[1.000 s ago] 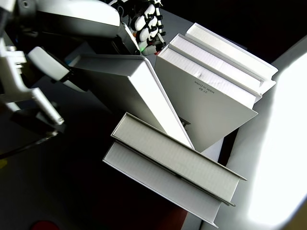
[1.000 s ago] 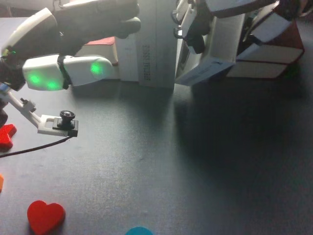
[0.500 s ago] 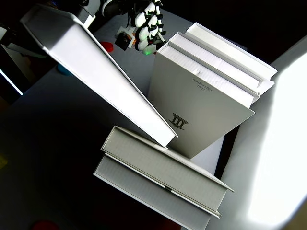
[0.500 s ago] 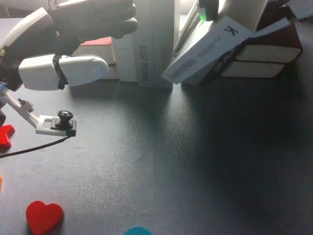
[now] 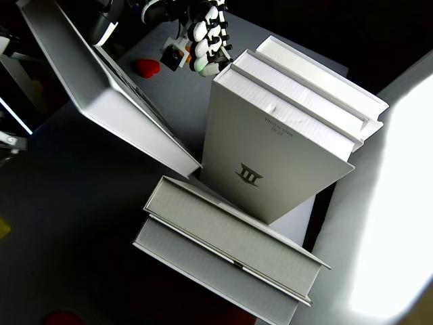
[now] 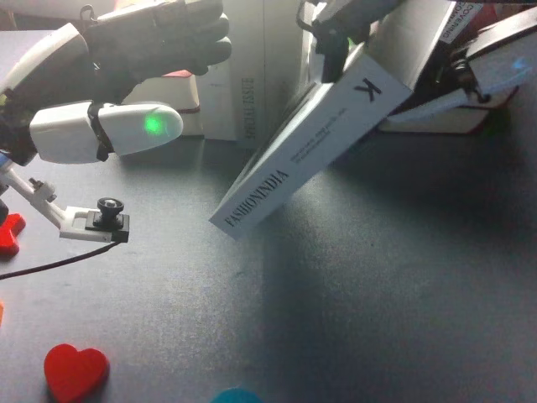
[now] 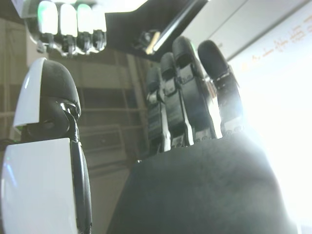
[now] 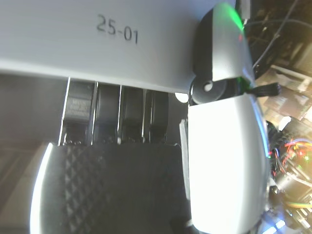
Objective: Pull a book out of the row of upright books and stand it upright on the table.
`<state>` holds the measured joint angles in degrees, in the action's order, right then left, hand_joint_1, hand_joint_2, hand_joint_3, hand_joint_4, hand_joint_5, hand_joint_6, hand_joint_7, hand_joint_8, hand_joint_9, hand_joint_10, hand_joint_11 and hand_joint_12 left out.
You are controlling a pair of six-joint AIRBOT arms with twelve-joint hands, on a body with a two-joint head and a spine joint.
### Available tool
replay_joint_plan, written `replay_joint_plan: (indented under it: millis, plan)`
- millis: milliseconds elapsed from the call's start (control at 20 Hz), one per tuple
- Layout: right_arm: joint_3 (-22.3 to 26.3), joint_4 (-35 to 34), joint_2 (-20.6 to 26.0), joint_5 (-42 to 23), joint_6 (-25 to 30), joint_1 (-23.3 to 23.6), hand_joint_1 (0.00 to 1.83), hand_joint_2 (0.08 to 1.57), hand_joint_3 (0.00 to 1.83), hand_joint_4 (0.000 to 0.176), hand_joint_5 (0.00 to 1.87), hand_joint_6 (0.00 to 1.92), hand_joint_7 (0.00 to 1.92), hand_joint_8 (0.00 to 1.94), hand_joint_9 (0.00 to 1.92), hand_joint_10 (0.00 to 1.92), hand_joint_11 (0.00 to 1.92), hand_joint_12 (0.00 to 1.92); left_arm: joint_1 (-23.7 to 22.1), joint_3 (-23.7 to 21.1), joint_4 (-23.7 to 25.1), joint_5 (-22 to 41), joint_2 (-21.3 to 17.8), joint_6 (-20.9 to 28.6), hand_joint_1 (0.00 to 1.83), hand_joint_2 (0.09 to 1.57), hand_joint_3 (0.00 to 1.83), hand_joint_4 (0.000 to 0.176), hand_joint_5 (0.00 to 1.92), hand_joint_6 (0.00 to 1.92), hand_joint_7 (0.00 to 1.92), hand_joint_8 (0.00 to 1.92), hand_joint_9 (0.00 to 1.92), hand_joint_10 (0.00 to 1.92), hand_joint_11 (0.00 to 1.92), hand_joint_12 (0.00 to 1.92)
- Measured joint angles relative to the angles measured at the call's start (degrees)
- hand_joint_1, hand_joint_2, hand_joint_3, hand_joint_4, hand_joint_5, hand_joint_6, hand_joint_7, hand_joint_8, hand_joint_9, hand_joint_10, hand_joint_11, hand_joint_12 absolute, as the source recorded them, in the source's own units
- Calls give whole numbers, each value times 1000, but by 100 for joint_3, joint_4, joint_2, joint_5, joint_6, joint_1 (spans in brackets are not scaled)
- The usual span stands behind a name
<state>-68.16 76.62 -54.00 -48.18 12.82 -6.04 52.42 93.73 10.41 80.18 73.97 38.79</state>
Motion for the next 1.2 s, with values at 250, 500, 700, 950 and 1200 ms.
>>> replay_joint_plan:
  millis: [250, 500, 700, 950, 1200]
  plan:
    - [-407, -1001, -472, -63, -411, -509, 1348, 1227, 0, 0, 861, 782, 665, 1495, 721, 1670, 769, 1872, 0, 0, -7, 2, 0, 0, 969, 1019, 0, 0, 436, 3, 487, 8, 572, 12, 28, 1399]
    - [-850, -1587, -892, -131, -494, -973, 1348, 1227, 0, 0, 860, 783, 664, 1495, 721, 1670, 769, 1873, 2, 0, -13, 0, 0, 0, 958, 1030, 0, 0, 426, 0, 479, 2, 553, 1, 0, 1403]
    - [-901, -1641, -918, -181, -490, -1130, 1348, 1227, 0, 0, 860, 783, 664, 1496, 721, 1670, 769, 1873, 9, 0, -35, 4, -2, 0, 985, 1026, 0, 0, 437, 4, 481, 5, 558, 5, 21, 1386]
    - [-911, -1646, -931, -197, -490, -1141, 1348, 1227, 0, 0, 860, 784, 664, 1496, 721, 1670, 769, 1873, 26, 0, -39, 4, -11, 0, 999, 1029, 0, 0, 415, 0, 481, 3, 552, 1, 15, 1387]
    - [-892, -1644, -916, -192, -501, -1147, 1348, 1227, 0, 0, 860, 784, 664, 1496, 721, 1671, 769, 1873, 39, 0, -42, 7, -11, 0, 987, 1022, 0, 0, 433, 7, 486, 4, 564, 6, 7, 1385]
